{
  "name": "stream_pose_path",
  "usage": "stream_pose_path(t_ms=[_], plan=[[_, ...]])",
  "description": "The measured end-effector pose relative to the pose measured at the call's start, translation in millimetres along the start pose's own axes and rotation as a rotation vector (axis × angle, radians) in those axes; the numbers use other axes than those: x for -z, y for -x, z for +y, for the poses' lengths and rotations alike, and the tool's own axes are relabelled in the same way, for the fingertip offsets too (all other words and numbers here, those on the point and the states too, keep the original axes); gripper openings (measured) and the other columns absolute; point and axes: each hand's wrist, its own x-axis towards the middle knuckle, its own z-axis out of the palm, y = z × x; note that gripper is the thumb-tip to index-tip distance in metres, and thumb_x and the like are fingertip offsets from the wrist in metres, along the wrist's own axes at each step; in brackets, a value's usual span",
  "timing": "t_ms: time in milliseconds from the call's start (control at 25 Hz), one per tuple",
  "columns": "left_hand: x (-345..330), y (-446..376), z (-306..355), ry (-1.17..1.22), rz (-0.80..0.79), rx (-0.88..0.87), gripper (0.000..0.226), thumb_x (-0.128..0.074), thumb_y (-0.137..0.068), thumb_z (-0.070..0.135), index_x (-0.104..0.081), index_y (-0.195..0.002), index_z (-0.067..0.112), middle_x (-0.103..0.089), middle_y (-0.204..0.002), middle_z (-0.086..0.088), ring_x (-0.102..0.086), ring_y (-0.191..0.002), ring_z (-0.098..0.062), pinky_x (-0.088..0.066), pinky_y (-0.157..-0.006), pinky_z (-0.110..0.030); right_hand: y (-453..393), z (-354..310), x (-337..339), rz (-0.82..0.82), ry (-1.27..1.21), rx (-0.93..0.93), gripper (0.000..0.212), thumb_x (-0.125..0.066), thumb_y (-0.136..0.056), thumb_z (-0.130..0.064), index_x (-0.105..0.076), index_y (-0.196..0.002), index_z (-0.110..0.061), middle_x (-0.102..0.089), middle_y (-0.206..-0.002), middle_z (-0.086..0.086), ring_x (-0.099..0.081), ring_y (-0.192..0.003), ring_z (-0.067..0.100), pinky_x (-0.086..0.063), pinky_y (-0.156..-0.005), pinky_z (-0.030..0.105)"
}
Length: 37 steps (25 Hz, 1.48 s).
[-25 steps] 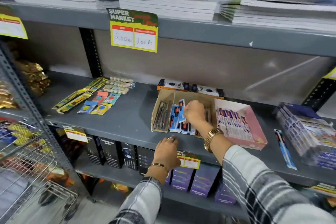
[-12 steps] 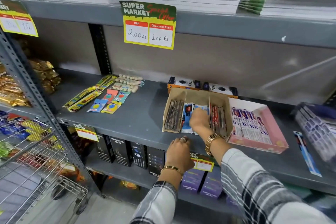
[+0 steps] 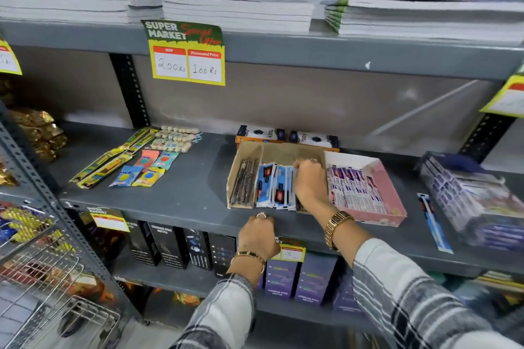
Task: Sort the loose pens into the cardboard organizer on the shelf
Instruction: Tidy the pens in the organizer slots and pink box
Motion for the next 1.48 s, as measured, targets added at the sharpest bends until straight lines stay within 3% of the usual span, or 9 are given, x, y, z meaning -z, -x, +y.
stream_pose_path(t_ms=[160, 600, 800, 1080, 1480], plan=[[-6, 3, 30, -0.150, -0.031, -0.056, 0.053, -0.061, -0.087, 0.025, -0.040, -0.133, 0.007, -0.047, -0.135, -0.012, -0.042, -0.127, -0.028, -0.036, -0.105, -0.037, 6, 31, 27, 0.028, 0.086, -0.063, 0.023, -0.052, -0.094, -0.014, -0.066, -0.107, -0.002, -0.069, -0.105, 0.018, -0.065, -0.101, 0.032, -0.057, -0.083, 0.040], [-42, 3, 111, -0.245, -0.046, -0.207, 0.079, -0.053, -0.091, 0.023, -0.003, -0.150, 0.006, -0.007, -0.160, -0.010, -0.008, -0.146, -0.028, -0.012, -0.119, -0.044, 38, 164, 94, 0.051, 0.173, -0.374, 0.023, -0.052, -0.088, -0.003, -0.065, -0.105, 0.006, -0.067, -0.109, 0.026, -0.065, -0.104, 0.037, -0.055, -0.082, 0.038], [-46, 2, 129, -0.301, -0.101, -0.196, 0.089, -0.058, -0.087, 0.032, 0.000, -0.150, 0.007, -0.004, -0.160, -0.012, -0.007, -0.145, -0.033, -0.013, -0.119, -0.047, 48, 197, 99, 0.024, 0.253, -0.462, 0.026, -0.056, -0.088, -0.004, -0.063, -0.111, 0.006, -0.065, -0.116, 0.025, -0.063, -0.111, 0.035, -0.054, -0.087, 0.039], [-42, 1, 129, -0.290, -0.080, -0.213, 0.083, -0.055, -0.089, 0.028, -0.004, -0.151, 0.009, -0.008, -0.160, -0.010, -0.011, -0.145, -0.031, -0.017, -0.119, -0.044, 54, 220, 79, -0.055, 0.377, -0.567, 0.033, -0.042, -0.093, 0.003, -0.059, -0.121, 0.002, -0.061, -0.123, 0.020, -0.058, -0.116, 0.036, -0.053, -0.090, 0.041], [-41, 1, 129, -0.255, -0.068, -0.212, 0.081, -0.056, -0.089, 0.025, -0.006, -0.151, 0.010, -0.009, -0.160, -0.009, -0.011, -0.145, -0.030, -0.015, -0.119, -0.043, 38, 202, 70, -0.030, 0.174, -0.607, 0.030, -0.042, -0.097, -0.002, -0.054, -0.125, 0.002, -0.057, -0.126, 0.020, -0.057, -0.117, 0.036, -0.052, -0.092, 0.039]])
